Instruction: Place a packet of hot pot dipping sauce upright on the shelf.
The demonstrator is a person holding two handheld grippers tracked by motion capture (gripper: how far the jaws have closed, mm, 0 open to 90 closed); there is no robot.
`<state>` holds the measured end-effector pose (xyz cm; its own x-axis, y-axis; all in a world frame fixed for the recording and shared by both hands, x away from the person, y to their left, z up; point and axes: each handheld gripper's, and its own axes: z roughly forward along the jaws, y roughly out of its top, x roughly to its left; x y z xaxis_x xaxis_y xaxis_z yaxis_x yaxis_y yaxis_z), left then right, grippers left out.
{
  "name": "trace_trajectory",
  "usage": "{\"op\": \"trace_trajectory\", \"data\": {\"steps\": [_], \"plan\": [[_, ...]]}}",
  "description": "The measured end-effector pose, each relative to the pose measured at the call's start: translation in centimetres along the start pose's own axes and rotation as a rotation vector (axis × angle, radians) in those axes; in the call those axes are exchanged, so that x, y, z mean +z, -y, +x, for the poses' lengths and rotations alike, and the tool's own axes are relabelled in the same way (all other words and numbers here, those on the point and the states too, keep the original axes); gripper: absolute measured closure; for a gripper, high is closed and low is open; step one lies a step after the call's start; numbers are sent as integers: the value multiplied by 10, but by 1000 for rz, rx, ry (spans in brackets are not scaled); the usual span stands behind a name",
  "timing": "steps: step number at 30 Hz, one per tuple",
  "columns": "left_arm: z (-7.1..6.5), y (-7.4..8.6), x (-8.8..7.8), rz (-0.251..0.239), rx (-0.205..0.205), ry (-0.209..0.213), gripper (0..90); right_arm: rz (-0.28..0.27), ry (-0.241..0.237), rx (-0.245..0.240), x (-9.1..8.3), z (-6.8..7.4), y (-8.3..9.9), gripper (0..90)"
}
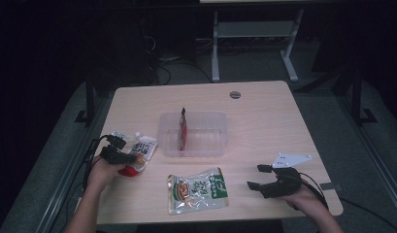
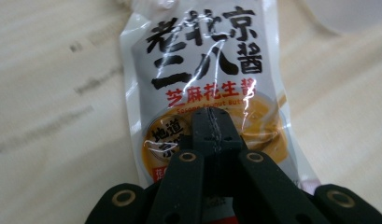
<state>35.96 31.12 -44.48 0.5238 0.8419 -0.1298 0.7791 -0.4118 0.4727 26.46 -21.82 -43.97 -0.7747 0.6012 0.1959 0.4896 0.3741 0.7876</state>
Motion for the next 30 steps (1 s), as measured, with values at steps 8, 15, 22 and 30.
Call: {"op": "trace_trajectory", "data": {"steps": [8,15,22,30], "plan": [[-14,28,-14,17,31,39,900,2,-1,1,0,1,0,220],[-22,41,-21,3,39,57,900,4,-3,-2,1,1,-1,220],[-25,18,-26,-97,65,-3,900,8,-12,-9,3,2,-2,220],[-23,-17,-2,-111,95,-122,900,6,-14,-7,3,1,-2,220]]}}
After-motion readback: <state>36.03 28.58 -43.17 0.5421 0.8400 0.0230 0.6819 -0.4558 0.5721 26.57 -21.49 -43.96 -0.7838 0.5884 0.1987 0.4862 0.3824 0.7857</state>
